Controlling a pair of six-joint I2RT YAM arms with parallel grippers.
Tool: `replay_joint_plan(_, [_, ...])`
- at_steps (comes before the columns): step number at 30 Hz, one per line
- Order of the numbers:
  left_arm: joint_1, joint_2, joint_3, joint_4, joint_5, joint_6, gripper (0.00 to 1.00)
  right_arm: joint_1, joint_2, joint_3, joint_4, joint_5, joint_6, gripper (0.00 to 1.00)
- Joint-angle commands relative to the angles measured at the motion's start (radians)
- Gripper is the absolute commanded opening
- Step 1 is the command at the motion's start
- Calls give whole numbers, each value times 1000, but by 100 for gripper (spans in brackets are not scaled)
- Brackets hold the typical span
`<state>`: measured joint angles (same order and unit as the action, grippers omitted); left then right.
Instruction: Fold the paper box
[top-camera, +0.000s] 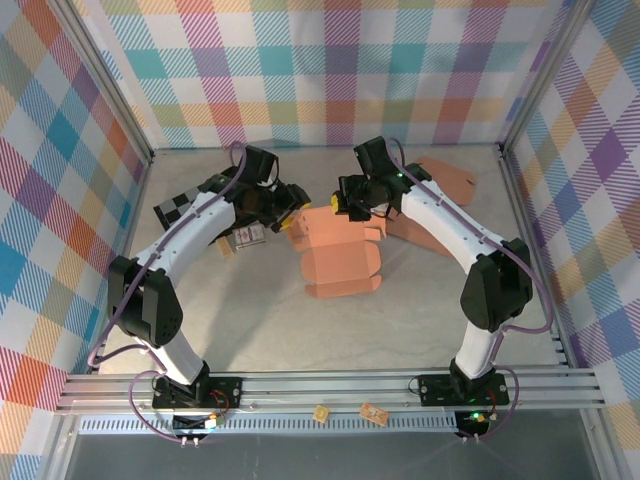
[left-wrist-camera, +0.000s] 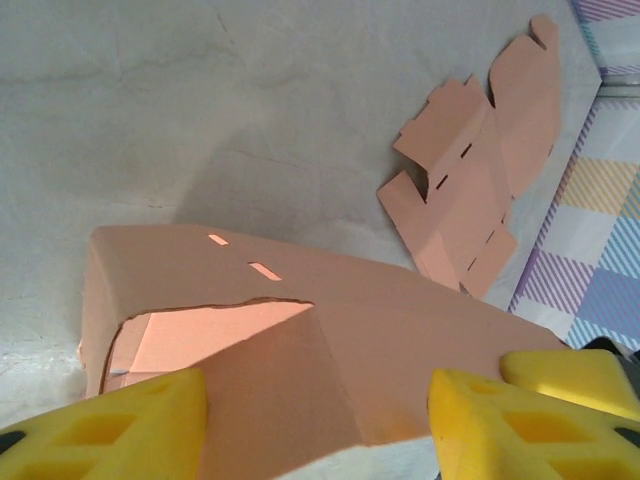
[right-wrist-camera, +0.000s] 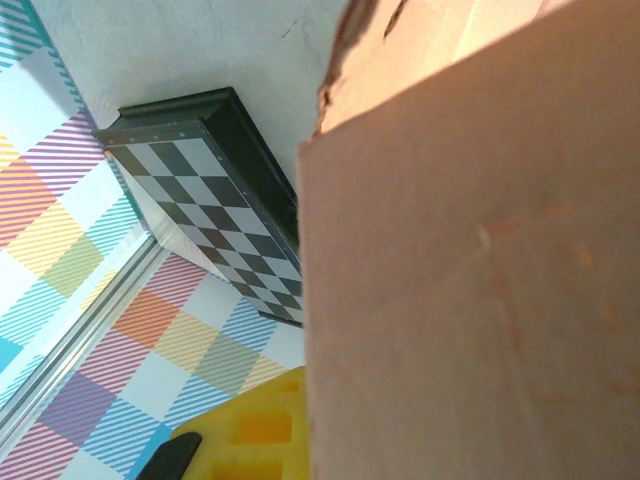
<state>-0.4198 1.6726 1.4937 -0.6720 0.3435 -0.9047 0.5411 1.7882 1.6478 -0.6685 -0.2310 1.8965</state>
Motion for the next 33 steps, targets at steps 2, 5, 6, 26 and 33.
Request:
replay_joint_plan(2, [-14, -28, -24, 45, 36, -59, 57, -8, -41, -27, 41, -27, 4, 0])
replay_joint_plan(5, [-14, -36, -51, 81, 37, -92, 54, -7, -46, -39, 69, -30, -13, 0])
replay_joint_plan(6, [-14, -38, -56, 93, 35, -105, 53, -8, -45, -40, 74, -36, -23, 0])
replay_joint_plan(26, [-13, -88, -184, 320, -1, -424, 21, -12, -118, -267, 475, -71, -169, 0])
replay_joint_plan(33, [-14, -119, -243, 421, -49, -537, 3, 3, -160, -378, 649, -3, -166, 0])
